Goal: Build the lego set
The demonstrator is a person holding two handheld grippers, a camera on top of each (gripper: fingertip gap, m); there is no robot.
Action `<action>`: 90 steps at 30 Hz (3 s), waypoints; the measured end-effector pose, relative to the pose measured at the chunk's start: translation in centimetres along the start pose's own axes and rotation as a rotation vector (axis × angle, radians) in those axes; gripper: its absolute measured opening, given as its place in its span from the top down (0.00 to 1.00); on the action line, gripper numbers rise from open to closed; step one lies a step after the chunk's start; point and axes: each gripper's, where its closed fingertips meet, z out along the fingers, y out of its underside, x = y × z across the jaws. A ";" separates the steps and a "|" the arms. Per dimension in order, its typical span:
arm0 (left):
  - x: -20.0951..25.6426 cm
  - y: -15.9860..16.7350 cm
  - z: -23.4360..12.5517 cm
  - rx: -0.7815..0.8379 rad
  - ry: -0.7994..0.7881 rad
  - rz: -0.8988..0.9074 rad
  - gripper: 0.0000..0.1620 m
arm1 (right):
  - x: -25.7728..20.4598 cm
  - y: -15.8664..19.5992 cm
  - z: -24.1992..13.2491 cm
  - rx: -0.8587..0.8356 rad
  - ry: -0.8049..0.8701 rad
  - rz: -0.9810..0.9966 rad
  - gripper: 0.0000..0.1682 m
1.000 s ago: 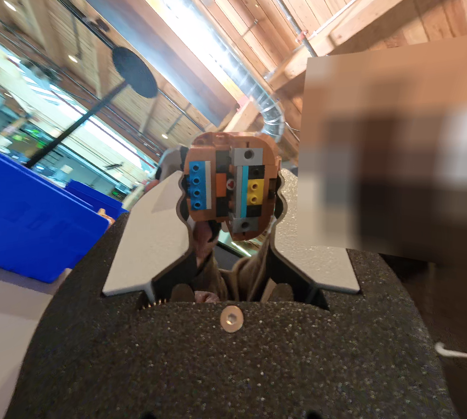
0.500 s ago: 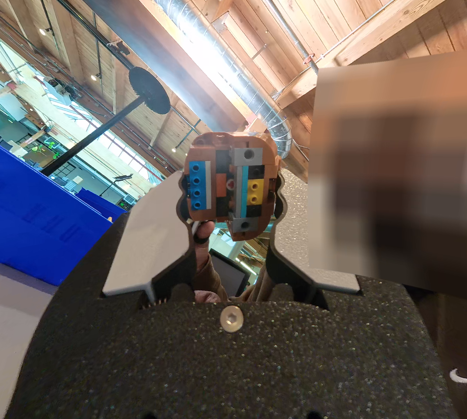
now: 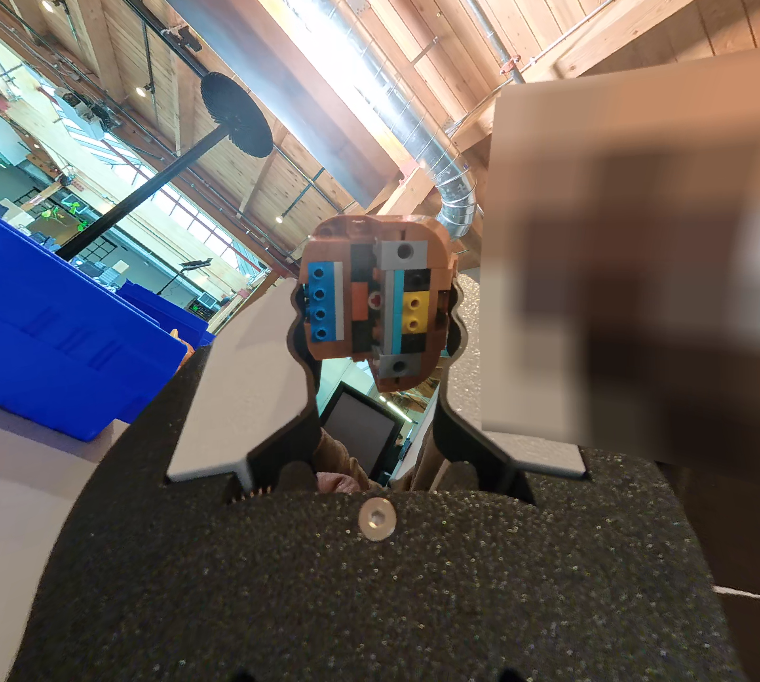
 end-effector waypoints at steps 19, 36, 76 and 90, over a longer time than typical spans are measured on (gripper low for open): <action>0.4 1.0 0.3 -0.055 0.013 -0.012 0.59 | -4.0 -4.9 1.1 0.201 -0.305 0.140 0.87; 2.0 2.5 1.0 -0.124 0.016 0.301 0.59 | -8.1 -16.7 -5.0 0.908 -1.065 0.736 0.87; 5.9 4.3 0.8 -0.197 0.249 0.354 0.59 | -13.7 -19.2 -4.1 1.042 -1.293 0.703 0.88; 4.8 4.7 1.0 -0.238 0.177 0.441 0.59 | -13.4 -19.0 -3.7 1.049 -1.302 0.734 0.88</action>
